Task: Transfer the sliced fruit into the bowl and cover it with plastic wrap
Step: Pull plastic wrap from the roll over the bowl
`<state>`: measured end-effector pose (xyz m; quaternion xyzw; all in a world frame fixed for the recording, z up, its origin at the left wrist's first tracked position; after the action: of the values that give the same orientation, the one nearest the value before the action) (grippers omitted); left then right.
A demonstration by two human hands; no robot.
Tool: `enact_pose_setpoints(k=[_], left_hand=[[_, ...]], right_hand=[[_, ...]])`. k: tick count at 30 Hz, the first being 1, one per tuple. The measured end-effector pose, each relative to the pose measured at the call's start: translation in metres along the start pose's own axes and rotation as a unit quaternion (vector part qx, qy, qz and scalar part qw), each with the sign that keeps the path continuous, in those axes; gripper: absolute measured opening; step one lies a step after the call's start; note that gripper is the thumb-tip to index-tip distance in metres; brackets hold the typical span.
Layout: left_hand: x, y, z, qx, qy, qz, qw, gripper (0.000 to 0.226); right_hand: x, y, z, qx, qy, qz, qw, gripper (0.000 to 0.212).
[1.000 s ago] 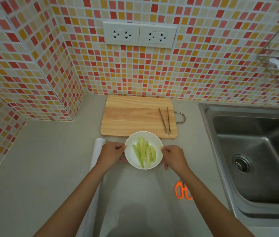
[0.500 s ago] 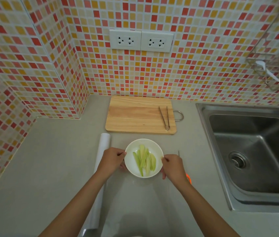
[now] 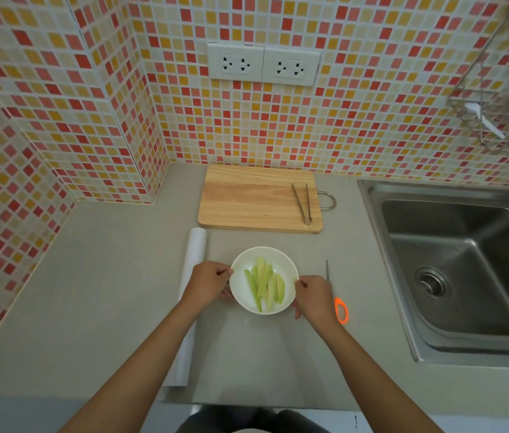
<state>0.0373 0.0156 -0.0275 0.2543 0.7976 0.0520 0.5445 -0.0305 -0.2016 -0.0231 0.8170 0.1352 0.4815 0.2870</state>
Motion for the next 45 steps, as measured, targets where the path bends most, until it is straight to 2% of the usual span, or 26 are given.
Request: enact_pose_setpoints(k=[3, 4, 7, 9, 11, 15, 19, 24, 26, 29, 31, 33, 38, 45], left_hand=[[0.004, 0.005, -0.004, -0.021, -0.003, 0.012, 1.000, 0.019], [0.006, 0.012, -0.005, -0.062, -0.010, 0.054, 0.997, 0.018], [0.017, 0.041, -0.017, -0.203, -0.005, 0.186, 0.961, 0.026], [0.026, 0.051, -0.022, -0.220, 0.024, 0.256, 0.941, 0.039], [0.037, 0.053, -0.024, -0.200, 0.061, 0.289, 0.934, 0.048], [0.050, 0.049, -0.018, -0.150, 0.088, 0.226, 0.958, 0.045], [0.051, 0.052, -0.013, -0.140, 0.089, 0.175, 0.970, 0.037], [0.039, 0.059, -0.018, -0.132, 0.046, -0.032, 0.990, 0.028], [0.020, 0.058, -0.024, -0.109, 0.016, -0.112, 0.988, 0.025], [-0.014, 0.045, -0.034, -0.072, -0.017, -0.187, 0.979, 0.023], [-0.032, 0.033, -0.041, -0.059, -0.047, -0.207, 0.975, 0.020], [-0.043, 0.020, -0.047, -0.054, -0.070, -0.199, 0.976, 0.021], [-0.043, -0.001, -0.053, -0.070, -0.078, -0.161, 0.981, 0.018], [-0.036, -0.012, -0.059, -0.094, -0.085, -0.179, 0.976, 0.018]], right_hand=[[-0.002, 0.001, 0.001, -0.006, -0.002, 0.012, 1.000, 0.030], [-0.004, 0.003, 0.001, -0.015, -0.005, 0.013, 1.000, 0.026], [-0.006, 0.011, 0.002, -0.054, -0.018, 0.010, 0.998, 0.039], [-0.006, 0.017, 0.002, -0.081, -0.015, 0.026, 0.996, 0.041], [-0.006, 0.019, 0.001, -0.096, -0.011, 0.036, 0.995, 0.039], [0.000, 0.018, -0.004, -0.094, -0.006, 0.037, 0.995, 0.036], [0.009, 0.020, -0.011, -0.121, 0.011, 0.003, 0.993, 0.035], [0.038, 0.025, -0.024, -0.178, 0.098, -0.007, 0.979, 0.028], [0.055, 0.018, -0.025, -0.155, 0.133, 0.053, 0.978, 0.021], [0.083, -0.004, -0.023, -0.059, 0.143, 0.140, 0.978, 0.019], [0.098, -0.017, -0.021, -0.004, 0.135, 0.145, 0.980, 0.030], [0.109, -0.025, -0.017, 0.018, 0.125, 0.120, 0.985, 0.036], [0.115, -0.024, -0.007, -0.015, 0.147, 0.053, 0.988, 0.030], [0.107, -0.026, -0.001, -0.040, 0.166, 0.058, 0.984, 0.035]])
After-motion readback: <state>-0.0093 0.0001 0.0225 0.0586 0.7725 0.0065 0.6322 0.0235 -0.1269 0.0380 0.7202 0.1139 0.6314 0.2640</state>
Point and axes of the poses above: each hand's wrist, its own z-axis towards the middle knuckle, its own y-axis out of the back of the hand, x = y × z, the point moved 5 cm from there along z, towards the middle knuckle, and after that the axes turned 3 degrees about x, right-handed, at the moved point
